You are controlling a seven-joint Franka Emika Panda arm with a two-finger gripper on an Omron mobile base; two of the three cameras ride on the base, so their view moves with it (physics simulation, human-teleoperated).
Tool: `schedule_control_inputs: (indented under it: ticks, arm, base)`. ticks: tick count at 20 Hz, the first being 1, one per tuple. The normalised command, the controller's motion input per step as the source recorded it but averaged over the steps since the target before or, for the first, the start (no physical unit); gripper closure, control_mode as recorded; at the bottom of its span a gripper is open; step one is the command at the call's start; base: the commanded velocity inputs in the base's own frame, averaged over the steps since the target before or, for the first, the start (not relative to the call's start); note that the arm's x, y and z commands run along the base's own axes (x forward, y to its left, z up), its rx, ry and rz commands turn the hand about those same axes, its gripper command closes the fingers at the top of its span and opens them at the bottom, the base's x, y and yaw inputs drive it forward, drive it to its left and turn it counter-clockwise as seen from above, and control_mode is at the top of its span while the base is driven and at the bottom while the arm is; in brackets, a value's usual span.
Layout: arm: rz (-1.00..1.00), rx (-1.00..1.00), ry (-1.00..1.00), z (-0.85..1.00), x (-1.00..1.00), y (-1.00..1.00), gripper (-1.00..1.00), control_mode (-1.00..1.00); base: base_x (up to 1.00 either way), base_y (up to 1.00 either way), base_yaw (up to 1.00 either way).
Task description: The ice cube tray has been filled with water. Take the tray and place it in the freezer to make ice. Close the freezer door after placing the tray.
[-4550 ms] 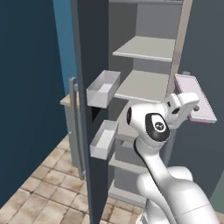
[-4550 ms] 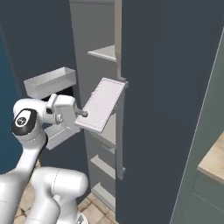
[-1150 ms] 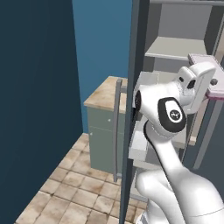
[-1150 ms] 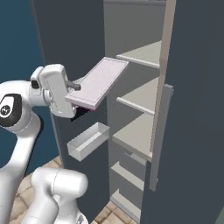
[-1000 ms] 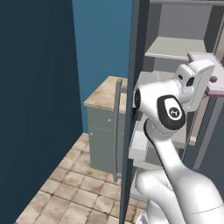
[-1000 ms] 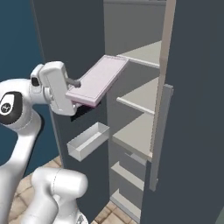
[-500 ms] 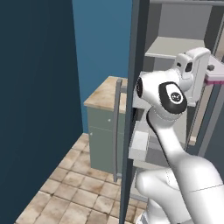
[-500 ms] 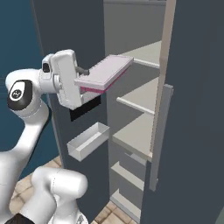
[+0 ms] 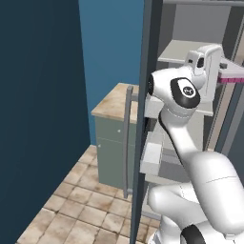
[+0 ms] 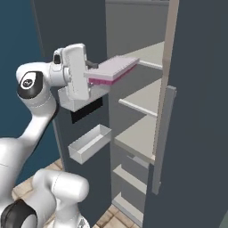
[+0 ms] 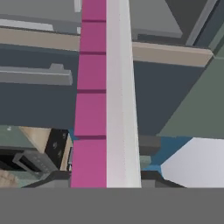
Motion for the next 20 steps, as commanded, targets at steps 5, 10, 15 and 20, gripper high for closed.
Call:
schedule_control_inputs:
  ticks: [5,10,15,20]
  arm:
    - [0.0,0.01,0.0,0.0,0.36,-0.13,1.0,-1.0]
    - [0.01,0.05,0.0,0.11,0.16,-0.29,1.0,-1.0]
    - [0.08,0.05,0.0,0.05,0.28,-0.17,1.0,-1.0]
    - [0.13,0.03,0.0,0.0,0.31,-0.09,1.0,-1.0]
  base:
    - [0.0,0.0,0.0]
    - [0.0,0.0,0.0]
    - [0.0,0.0,0.0]
    - [0.0,0.0,0.0]
